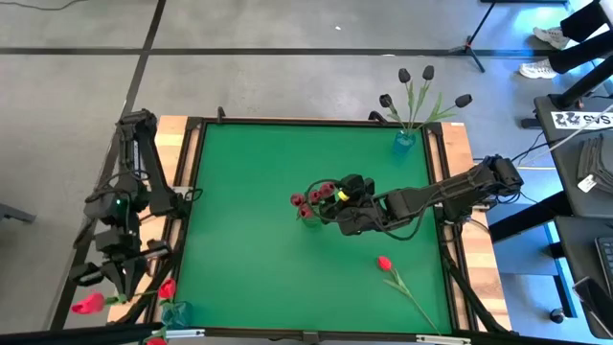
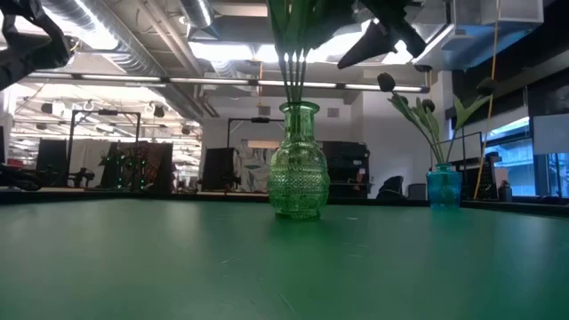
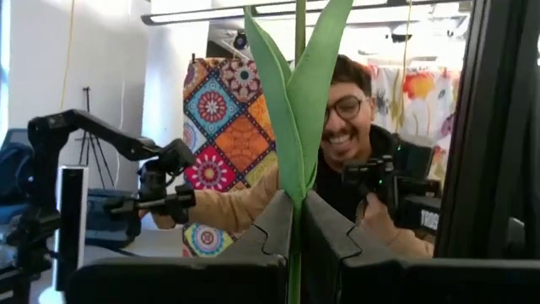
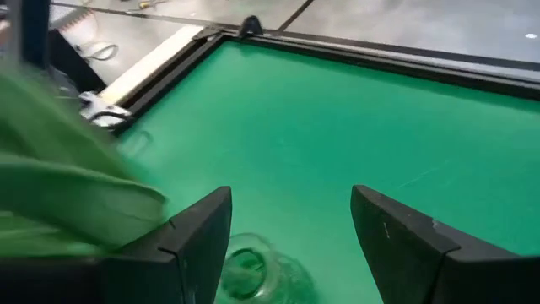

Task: Sort flowers into vase by color
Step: Put the top left red flower into the bottom left blue vase

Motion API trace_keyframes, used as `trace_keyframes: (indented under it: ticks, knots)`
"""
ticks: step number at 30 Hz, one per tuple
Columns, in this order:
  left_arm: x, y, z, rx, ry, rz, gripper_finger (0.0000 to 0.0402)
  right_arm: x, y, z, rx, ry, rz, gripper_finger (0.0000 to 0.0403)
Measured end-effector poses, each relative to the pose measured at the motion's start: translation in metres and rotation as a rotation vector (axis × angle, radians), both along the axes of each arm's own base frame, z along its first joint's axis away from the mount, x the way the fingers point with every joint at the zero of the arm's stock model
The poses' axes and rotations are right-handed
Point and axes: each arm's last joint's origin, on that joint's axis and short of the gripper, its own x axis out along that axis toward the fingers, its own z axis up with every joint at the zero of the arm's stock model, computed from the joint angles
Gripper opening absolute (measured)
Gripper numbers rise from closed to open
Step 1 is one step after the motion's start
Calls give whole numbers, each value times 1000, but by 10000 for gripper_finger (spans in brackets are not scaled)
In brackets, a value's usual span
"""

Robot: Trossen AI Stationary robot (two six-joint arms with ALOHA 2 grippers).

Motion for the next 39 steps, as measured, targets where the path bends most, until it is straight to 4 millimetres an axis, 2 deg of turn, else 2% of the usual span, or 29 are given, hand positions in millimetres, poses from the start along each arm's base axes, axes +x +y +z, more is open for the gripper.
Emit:
trace_keyframes:
  ticks: [6,10,13,15,18,25,33,39]
  knots:
    - [3,-11,-7,23,56,1,9,6,9,9,-3,-105,32,243]
    - [3,-13,-7,11,50,-5,9,20,26,23,-138,-218,142,243]
    - [4,-13,-8,19,60,20,9,20,36,39,-229,-293,161,243]
    - [4,-12,-7,12,61,28,9,17,42,42,-283,-286,143,243]
    - [5,-12,-7,14,66,46,9,12,47,40,-344,-234,123,243]
    - [6,-11,-7,-2,97,93,9,10,45,39,-356,-207,104,243]
    - [7,-10,-7,-19,120,138,9,3,42,21,-284,-96,132,243]
    - [9,-9,-7,-25,134,191,9,2,44,15,-241,-42,221,243]
